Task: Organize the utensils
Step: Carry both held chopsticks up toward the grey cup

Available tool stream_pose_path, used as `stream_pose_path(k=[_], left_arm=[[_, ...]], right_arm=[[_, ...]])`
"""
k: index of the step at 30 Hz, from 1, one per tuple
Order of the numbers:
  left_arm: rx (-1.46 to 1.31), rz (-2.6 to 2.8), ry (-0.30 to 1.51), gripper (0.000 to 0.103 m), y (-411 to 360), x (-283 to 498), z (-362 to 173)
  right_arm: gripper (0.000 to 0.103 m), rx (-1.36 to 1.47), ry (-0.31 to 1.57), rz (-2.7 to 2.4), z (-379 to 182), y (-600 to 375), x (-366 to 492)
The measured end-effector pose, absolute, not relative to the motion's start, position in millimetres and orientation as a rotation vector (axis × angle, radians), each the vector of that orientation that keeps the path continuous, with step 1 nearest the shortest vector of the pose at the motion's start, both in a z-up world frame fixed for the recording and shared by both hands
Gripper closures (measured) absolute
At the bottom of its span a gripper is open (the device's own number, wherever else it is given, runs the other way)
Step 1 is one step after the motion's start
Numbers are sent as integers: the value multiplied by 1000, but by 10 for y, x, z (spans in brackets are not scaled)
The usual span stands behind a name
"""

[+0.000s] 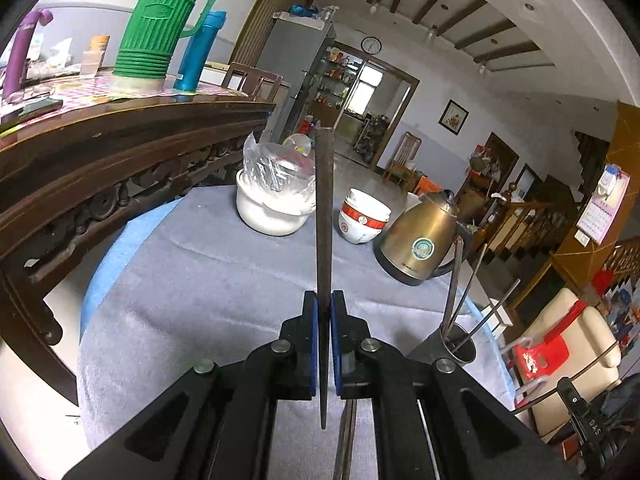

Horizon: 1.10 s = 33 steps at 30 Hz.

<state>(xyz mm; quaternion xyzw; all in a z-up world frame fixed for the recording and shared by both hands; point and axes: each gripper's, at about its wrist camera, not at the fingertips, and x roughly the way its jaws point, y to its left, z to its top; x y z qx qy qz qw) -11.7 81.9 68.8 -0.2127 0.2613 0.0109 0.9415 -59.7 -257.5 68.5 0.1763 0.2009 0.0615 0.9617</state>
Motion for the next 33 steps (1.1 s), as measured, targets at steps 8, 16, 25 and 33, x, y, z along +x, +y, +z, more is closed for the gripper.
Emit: stream_pose_path(k=[8,16,25,33], left_arm=[[-388,68,593,97,700,30,647],[-368,89,620,97,671,81,616],[-394,52,618,97,653,127,672],[-442,-61,545,97,441,363,1030]], right_arm=[[97,349,411,147,725,-2483,-558],[97,342,419,159,737,-2414,-537],[97,347,424,161,719,-2416,-524],[97,355,350,144,943,-2554,-437]])
